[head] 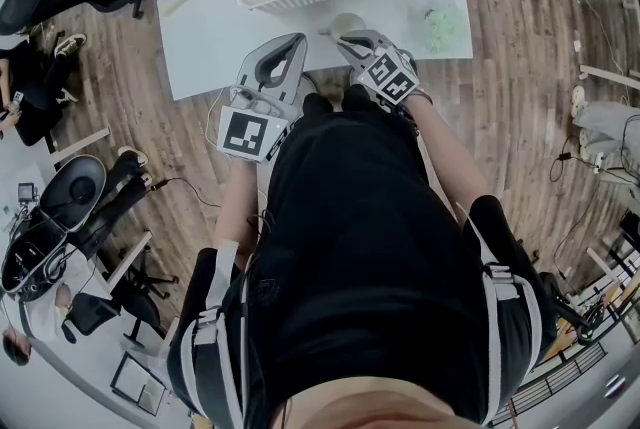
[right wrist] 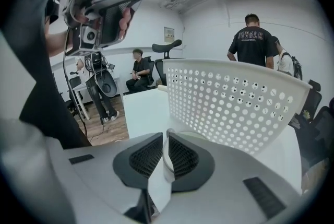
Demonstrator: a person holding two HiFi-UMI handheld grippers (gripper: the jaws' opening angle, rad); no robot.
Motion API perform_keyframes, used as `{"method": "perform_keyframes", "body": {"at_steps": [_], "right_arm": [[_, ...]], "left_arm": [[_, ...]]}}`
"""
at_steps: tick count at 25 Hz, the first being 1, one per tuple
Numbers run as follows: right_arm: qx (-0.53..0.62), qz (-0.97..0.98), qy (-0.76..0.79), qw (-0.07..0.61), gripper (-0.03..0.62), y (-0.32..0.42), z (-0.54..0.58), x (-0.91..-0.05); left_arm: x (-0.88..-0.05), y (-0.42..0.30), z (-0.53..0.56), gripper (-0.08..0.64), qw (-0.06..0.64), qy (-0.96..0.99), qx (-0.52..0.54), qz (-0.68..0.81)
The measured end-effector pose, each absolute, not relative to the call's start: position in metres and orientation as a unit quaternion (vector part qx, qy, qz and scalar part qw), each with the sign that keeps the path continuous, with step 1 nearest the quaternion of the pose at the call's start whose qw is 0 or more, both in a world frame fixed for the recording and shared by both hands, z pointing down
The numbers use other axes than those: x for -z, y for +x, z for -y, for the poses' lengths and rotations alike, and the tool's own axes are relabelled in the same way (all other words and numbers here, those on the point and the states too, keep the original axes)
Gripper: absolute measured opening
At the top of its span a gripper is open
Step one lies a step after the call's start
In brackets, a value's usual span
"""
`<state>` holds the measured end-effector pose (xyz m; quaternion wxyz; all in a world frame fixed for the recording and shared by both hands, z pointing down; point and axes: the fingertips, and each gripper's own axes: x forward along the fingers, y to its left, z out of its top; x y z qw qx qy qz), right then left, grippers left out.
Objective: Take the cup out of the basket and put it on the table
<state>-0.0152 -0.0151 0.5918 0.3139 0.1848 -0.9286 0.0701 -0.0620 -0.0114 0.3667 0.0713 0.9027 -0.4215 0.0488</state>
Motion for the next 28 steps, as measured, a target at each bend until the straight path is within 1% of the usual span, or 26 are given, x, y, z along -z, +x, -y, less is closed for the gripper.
{"method": "perform_keyframes", "body": {"at_steps": [4,9,18,21,22,23,28], "right_arm": [[-0.075,0.937,0.21,0.268,0.037,-0.009,0.021,-0.559],[-0.07,0.946,0.25,0.196,0.037,0.003,0.033,-0.497],[-0.014,0.952,0.292,0.087,0.037,0.02,0.039,-0.384],[-0.002,0.956,0.284,0.071,0.037,0.019,0.037,-0.367],[-0.001,0.957,0.281,0.069,0.035,0.019,0.037,-0.365],[0.0,0.958,0.277,0.069,0.02,0.019,0.037,-0.364],[-0.001,0.96,0.27,0.072,0.018,0.02,0.037,-0.369]], "left_arm": [[-0.366,-0.061,0.013,0.017,0.071,0.903,-0.049,0.421],[-0.365,-0.061,0.016,0.017,0.07,0.904,-0.043,0.42],[-0.358,-0.058,0.021,0.017,0.07,0.904,-0.034,0.42],[-0.359,-0.055,0.023,0.017,0.069,0.905,-0.032,0.419],[-0.359,-0.054,0.024,0.017,0.069,0.905,-0.031,0.419],[-0.358,-0.054,0.024,0.018,0.068,0.905,-0.03,0.419],[-0.356,-0.053,0.025,0.017,0.067,0.905,-0.03,0.42]]}}
